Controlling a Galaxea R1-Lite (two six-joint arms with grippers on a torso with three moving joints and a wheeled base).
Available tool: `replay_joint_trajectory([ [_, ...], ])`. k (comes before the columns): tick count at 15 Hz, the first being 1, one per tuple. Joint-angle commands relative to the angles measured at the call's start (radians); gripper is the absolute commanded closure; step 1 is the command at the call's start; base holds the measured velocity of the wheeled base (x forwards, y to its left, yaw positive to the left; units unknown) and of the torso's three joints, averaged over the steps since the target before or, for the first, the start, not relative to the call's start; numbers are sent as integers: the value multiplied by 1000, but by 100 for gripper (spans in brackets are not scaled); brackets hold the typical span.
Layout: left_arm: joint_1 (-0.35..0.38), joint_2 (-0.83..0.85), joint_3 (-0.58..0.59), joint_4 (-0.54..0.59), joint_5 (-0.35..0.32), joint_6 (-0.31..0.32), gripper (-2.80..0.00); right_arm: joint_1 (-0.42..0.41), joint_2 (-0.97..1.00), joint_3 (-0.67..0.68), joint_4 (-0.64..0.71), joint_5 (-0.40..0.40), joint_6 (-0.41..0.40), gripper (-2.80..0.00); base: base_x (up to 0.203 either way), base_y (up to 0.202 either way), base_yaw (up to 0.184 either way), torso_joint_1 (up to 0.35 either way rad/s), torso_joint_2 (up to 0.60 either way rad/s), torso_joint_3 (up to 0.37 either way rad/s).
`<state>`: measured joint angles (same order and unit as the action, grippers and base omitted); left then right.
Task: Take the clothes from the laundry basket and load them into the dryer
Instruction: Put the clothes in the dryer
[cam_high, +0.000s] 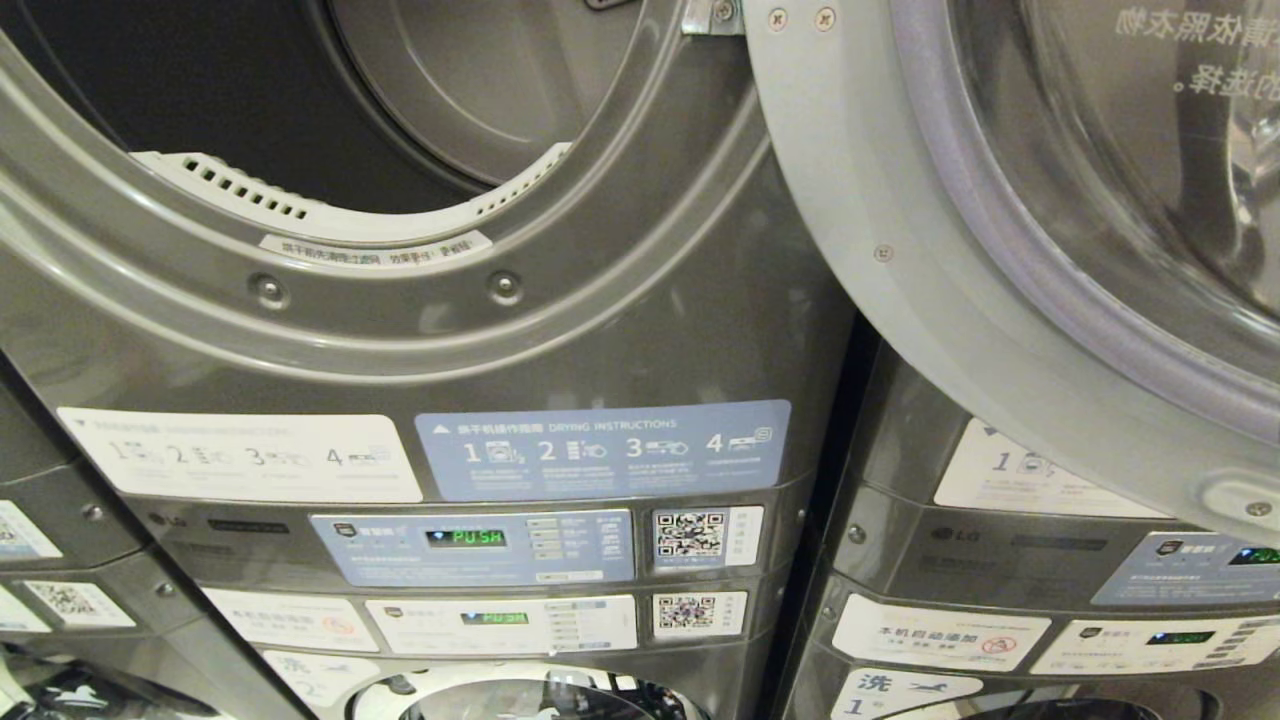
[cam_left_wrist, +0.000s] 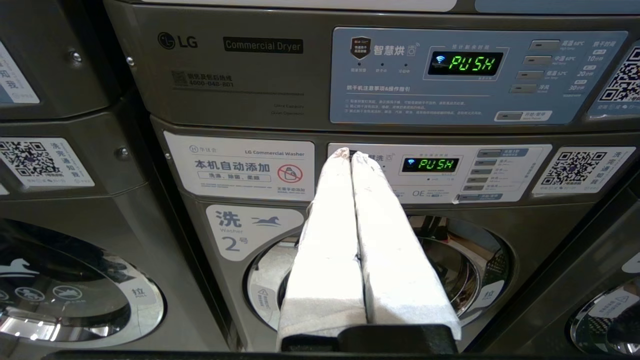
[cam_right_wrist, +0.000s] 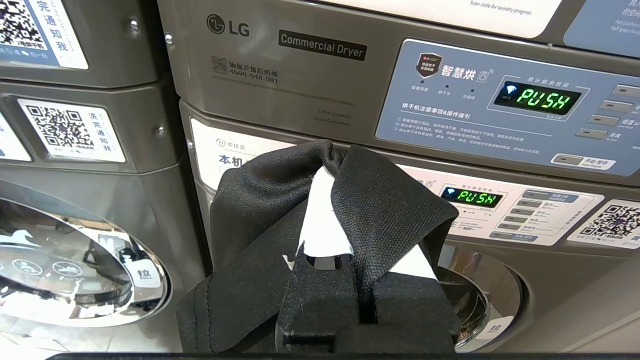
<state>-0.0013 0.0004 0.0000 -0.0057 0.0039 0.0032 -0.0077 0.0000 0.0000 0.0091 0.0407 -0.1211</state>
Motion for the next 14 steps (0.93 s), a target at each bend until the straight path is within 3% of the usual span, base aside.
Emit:
replay_joint_trajectory([
  [1,0,-2,0,0,1,0,0,1,2,0,0,1,0,0,0,0,0,46,-110,-41],
  [14,0,-2,0,0,1,0,0,0,2,0,0,-2,26,0,0,0,0,44,-79,-38],
])
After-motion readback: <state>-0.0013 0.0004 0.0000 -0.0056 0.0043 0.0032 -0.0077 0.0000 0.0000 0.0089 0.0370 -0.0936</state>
